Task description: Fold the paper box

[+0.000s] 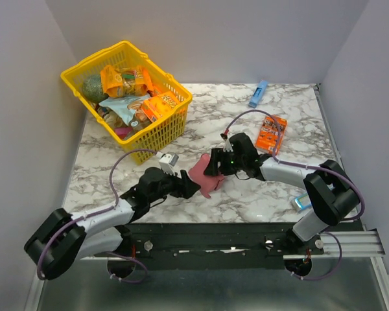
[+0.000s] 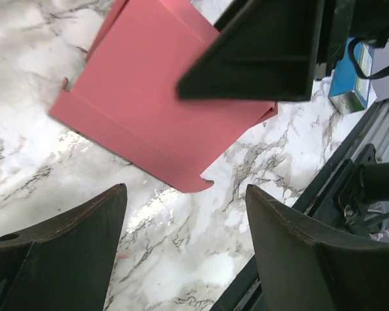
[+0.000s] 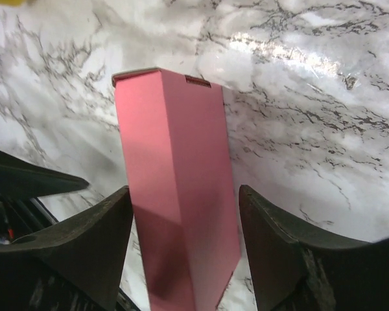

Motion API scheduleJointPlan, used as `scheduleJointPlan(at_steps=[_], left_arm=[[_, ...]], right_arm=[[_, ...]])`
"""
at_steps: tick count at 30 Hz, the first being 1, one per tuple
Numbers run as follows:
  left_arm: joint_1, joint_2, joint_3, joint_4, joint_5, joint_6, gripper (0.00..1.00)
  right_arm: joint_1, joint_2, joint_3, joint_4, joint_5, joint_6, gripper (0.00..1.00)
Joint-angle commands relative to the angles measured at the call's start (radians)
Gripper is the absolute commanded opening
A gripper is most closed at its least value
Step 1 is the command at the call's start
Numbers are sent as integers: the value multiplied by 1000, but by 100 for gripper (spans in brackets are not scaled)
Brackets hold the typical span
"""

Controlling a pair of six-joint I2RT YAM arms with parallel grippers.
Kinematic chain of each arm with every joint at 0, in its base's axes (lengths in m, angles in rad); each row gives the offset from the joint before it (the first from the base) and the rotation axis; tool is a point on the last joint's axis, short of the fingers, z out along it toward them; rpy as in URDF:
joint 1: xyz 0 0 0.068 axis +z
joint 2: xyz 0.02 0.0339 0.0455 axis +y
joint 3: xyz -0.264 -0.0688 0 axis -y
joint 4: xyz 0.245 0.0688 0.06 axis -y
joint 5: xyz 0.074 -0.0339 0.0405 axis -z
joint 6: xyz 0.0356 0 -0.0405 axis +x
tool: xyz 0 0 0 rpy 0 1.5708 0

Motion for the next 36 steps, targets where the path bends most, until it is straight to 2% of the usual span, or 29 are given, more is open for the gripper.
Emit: scheduleJointPlan(at_steps=[1, 5, 10, 13, 17, 19, 20, 23, 28, 32, 36], left_arm=[[25, -148, 35, -277, -99, 77, 84], [48, -252, 43, -371, -125, 91, 86], [71, -293, 40, -406, -122, 77, 87], [85, -288, 51, -409, -116, 77, 87], [99, -288, 92, -425, -99, 86, 88], [110, -292, 112, -441, -83, 89, 88], [114, -299, 135, -448, -73, 89, 88], [122, -323, 188, -497, -46, 91, 89], [134, -372, 271, -601, 17, 115, 94], [168, -398, 369, -708, 79, 187, 98], [214, -389, 416, -762, 206, 233, 99]], right_arm=[[-5, -16, 37, -98, -83, -104, 78], [-5, -3, 53, -126, -84, -130, 81], [-5, 3, 76, -154, -107, -143, 81], [-3, 14, 92, -161, -138, -156, 77], [-3, 32, 101, -177, -150, -160, 54], [-3, 41, 96, -178, -159, -159, 47], [-3, 41, 96, -180, -156, -162, 39], [-3, 29, 96, -192, -155, -179, 23], [-4, -45, 96, -213, -254, -251, 22], [-5, -139, 104, -259, -415, -317, 23], [-5, -189, 113, -307, -598, -364, 24]])
